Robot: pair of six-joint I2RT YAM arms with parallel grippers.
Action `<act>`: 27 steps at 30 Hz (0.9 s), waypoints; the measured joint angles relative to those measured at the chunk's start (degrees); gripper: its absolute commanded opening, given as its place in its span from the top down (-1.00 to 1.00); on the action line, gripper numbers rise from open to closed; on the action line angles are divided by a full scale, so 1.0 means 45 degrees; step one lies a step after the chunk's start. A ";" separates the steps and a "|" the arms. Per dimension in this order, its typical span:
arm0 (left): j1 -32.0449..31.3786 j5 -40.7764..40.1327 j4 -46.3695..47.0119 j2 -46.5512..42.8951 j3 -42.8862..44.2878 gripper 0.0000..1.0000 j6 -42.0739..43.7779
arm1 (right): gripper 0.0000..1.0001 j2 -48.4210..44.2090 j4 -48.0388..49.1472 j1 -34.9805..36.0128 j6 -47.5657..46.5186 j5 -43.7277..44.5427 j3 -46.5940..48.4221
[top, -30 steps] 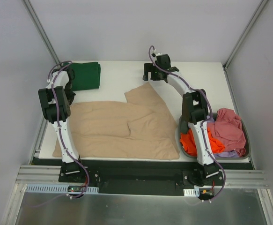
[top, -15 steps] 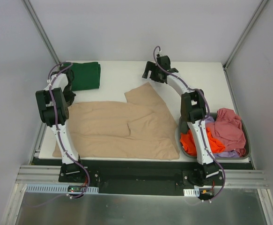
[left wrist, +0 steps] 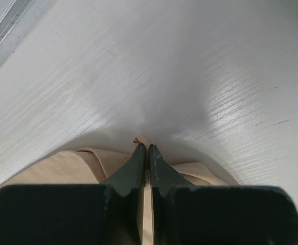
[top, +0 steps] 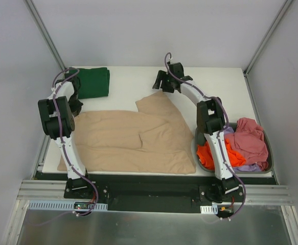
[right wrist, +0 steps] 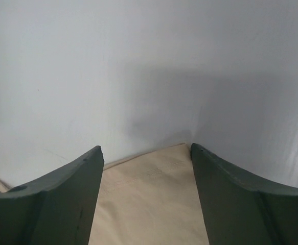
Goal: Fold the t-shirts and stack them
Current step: Grap the side of the flattened tshirt furthest away from the robot with both arms
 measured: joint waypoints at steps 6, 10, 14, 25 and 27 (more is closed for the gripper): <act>0.0000 0.0073 0.0136 -0.0228 -0.0214 1.00 0.0083 | 0.41 -0.0175 -0.0661 0.0355 -0.0418 0.0151 -0.0214; 0.0000 0.0073 0.0311 -0.0471 -0.0408 1.00 0.0228 | 0.71 -0.0175 -0.1175 0.0423 -0.0476 0.0185 -0.0214; 0.0000 0.0068 0.0408 -0.0690 -0.0597 1.00 0.0311 | 0.99 -0.0175 -0.1370 0.0423 -0.0695 0.0180 -0.0209; -0.0010 0.0457 0.0981 -0.2161 -0.1447 1.00 0.0588 | 0.99 -0.2385 -0.0554 0.0491 -0.1569 -0.0549 -0.3143; -0.0019 0.0515 0.1137 -0.2696 -0.1996 1.00 0.0583 | 0.99 -0.3575 -0.0209 0.0563 -0.1676 -0.0588 -0.4503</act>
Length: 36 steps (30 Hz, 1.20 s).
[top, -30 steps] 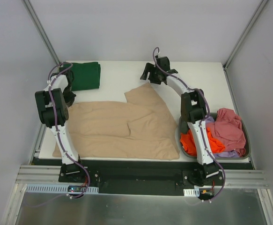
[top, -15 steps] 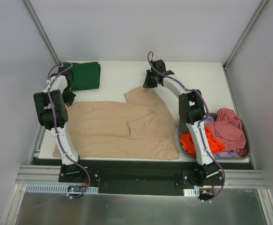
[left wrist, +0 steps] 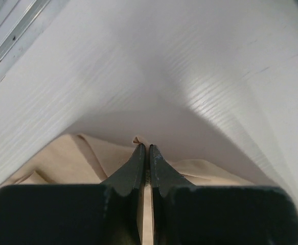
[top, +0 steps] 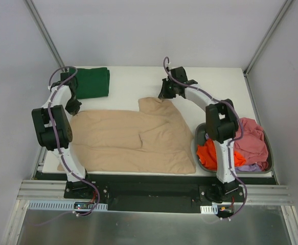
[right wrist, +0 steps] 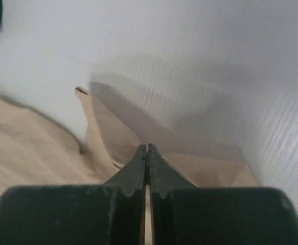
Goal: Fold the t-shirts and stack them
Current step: Grap the side of the flattened tshirt furthest away from the robot with both arms, then fold the other side of the tshirt into a rectangle
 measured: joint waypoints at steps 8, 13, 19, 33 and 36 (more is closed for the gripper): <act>-0.0010 0.0155 0.0355 -0.2283 -0.2540 1.00 -0.0073 | 0.99 -0.4867 0.1345 0.0782 -0.0214 0.0209 -0.5095; -0.0015 0.0219 0.0612 -0.3968 -0.3905 1.00 -0.0267 | 0.99 -0.7028 0.1564 0.1263 -0.0311 0.0607 -0.7363; -0.0015 0.0170 0.1030 -0.5139 -0.5202 1.00 -0.0685 | 0.99 -0.8956 0.1569 0.1370 -0.0321 0.0996 -0.9233; -0.0015 -0.1273 0.1549 -0.8320 -0.7830 1.00 -0.1948 | 0.99 -1.1448 0.1030 0.1481 -0.0121 0.0636 -1.1200; -0.0015 -0.1588 0.1559 -0.8641 -0.8116 1.00 -0.2171 | 0.99 -1.1958 0.0787 0.1491 -0.0092 0.0529 -1.1540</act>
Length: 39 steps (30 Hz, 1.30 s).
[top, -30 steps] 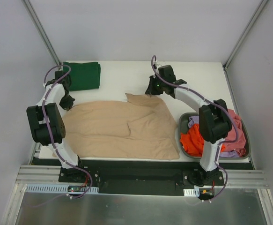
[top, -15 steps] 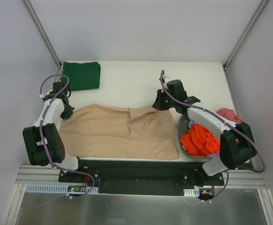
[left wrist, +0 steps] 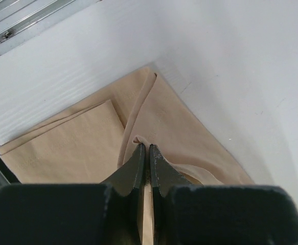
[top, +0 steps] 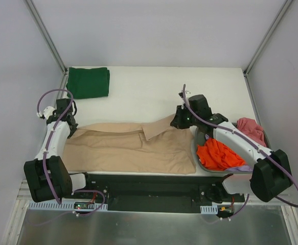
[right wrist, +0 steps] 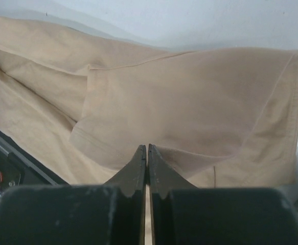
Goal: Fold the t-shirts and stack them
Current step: Fold the other side of the tshirt into a rectangle
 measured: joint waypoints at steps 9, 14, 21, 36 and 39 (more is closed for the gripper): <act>0.0000 -0.0345 0.0063 -0.0335 -0.0461 1.00 -0.0243 | 1.00 -0.1205 -0.0500 0.0049 0.0029 -0.0617 -0.1044; 0.0000 -0.0500 0.0151 -0.0656 -0.0860 1.00 -0.0321 | 0.99 -0.1365 -0.0534 0.0073 0.0102 -0.0899 -0.1501; 0.0000 -0.0495 0.0204 -0.1185 -0.1588 0.98 -0.0573 | 0.99 -0.1987 -0.0568 0.0102 0.0102 -0.1112 -0.2186; 0.0010 -0.1889 -0.2973 -0.1967 -0.1263 -0.98 -0.3672 | -0.10 -0.3172 -0.1603 0.0107 -0.0092 -0.1525 -0.3342; 0.0010 -0.1705 -0.3580 -0.2050 -0.0554 -0.98 -0.3910 | -0.62 -0.3657 -0.1987 0.0107 -0.0330 -0.1530 -0.3376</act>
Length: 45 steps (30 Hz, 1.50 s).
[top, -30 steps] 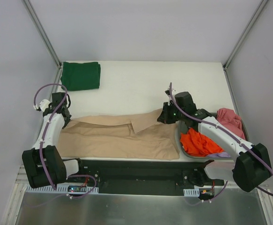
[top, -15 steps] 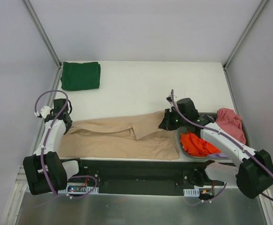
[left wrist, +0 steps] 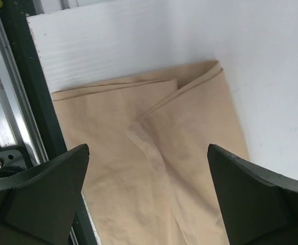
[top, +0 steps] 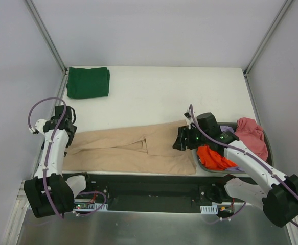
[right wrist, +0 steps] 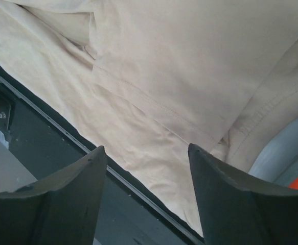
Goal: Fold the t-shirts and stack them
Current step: Fold the other side of the tshirt into a rectangle
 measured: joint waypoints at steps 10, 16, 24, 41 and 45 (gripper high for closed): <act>-0.0005 0.2832 0.0520 0.0092 0.0185 -0.98 0.1467 | -0.92 -0.0146 0.0729 0.0573 -0.0223 -0.0423 -0.0015; -0.0005 0.4119 0.1117 0.0136 -0.1049 -0.98 0.1797 | -0.92 0.1622 0.2327 0.2225 -0.0044 0.0355 -0.0243; -0.0005 0.4337 0.1462 0.0189 -0.1957 -0.79 0.1647 | -0.92 0.4478 0.2948 0.2288 0.0175 0.0563 -0.0092; 0.0019 0.2919 0.2137 0.1987 -0.0617 0.32 0.1404 | -0.92 0.5425 0.2943 0.2181 0.0204 0.1088 0.0699; 0.0024 0.2817 0.2132 0.1996 -0.0486 0.41 0.1438 | -0.92 0.5532 0.2943 0.2055 0.0209 0.1073 0.0787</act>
